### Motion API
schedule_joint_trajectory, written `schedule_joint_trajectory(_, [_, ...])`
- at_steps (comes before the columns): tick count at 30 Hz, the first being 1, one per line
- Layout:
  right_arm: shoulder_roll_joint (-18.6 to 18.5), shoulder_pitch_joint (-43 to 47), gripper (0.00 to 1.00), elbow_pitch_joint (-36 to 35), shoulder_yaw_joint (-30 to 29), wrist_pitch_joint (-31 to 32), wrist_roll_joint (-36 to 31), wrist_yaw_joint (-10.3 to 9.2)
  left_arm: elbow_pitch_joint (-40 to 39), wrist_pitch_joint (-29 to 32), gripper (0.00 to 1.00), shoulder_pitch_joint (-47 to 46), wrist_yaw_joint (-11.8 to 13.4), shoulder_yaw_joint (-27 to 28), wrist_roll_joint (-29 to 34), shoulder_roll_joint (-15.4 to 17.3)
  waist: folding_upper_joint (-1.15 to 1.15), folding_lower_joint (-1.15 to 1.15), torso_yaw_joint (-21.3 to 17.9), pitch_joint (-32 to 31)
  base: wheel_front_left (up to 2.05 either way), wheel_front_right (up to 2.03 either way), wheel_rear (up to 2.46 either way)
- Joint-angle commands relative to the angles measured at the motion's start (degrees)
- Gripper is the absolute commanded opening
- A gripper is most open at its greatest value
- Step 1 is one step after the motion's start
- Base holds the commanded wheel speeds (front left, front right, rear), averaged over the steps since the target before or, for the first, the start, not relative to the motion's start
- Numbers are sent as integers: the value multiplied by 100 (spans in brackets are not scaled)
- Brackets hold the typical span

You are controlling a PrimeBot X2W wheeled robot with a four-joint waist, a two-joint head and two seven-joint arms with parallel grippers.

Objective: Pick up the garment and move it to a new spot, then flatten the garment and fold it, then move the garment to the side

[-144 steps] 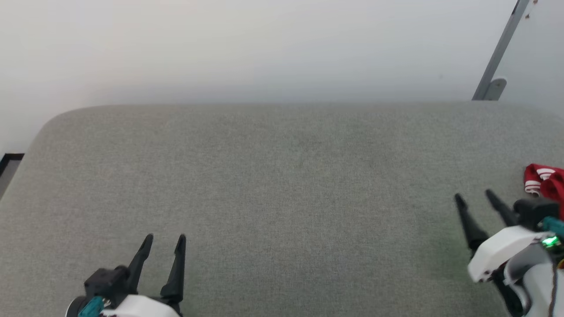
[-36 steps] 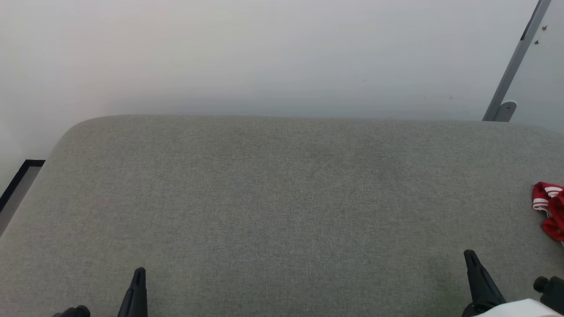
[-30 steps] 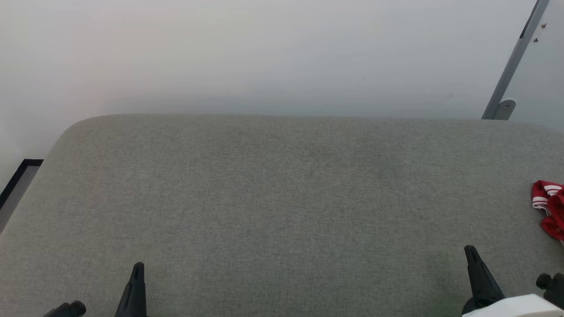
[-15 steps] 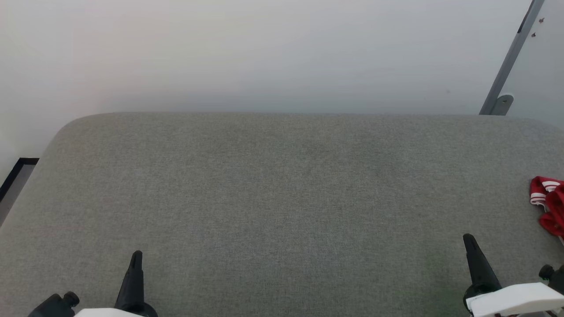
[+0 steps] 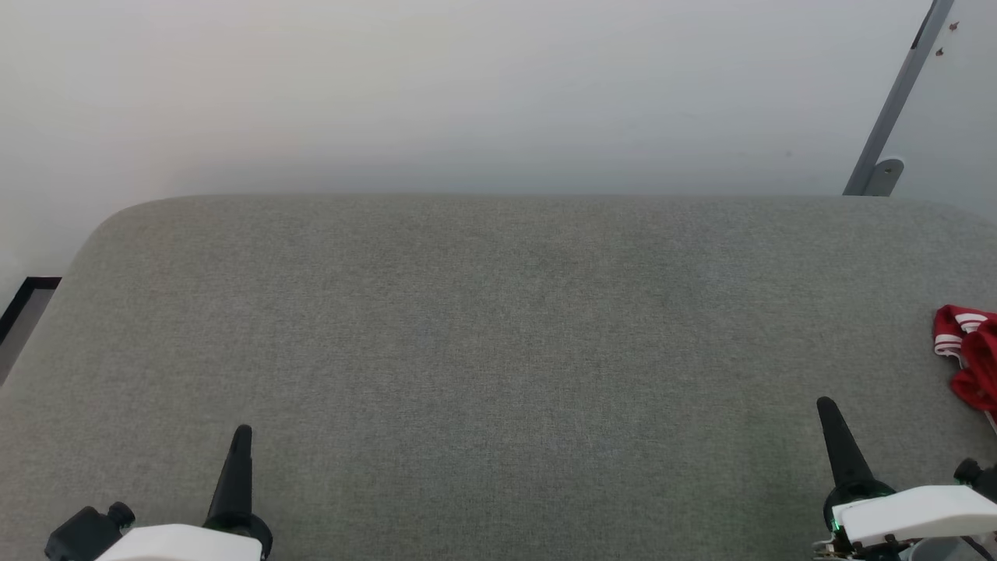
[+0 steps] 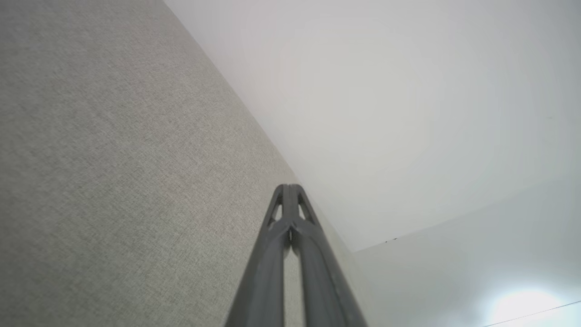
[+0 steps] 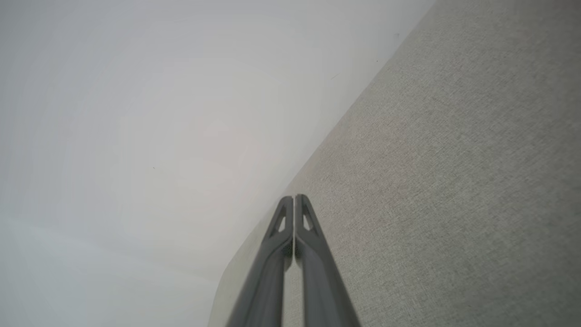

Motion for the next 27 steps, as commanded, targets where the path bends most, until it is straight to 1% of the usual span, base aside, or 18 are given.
schedule_joint_trajectory(1, [14,-153,0,-32,-36,57,191,0,-23,57,0,-184,1,43,-231,4,0,0,-8,10,0,0,0])
schedule_joint_trajectory(27, [112,-461,0,126,-115,286,1365,-1,132,438,0,-545,2,169,-1531,-67,0,0,-101,124,0,0,0])
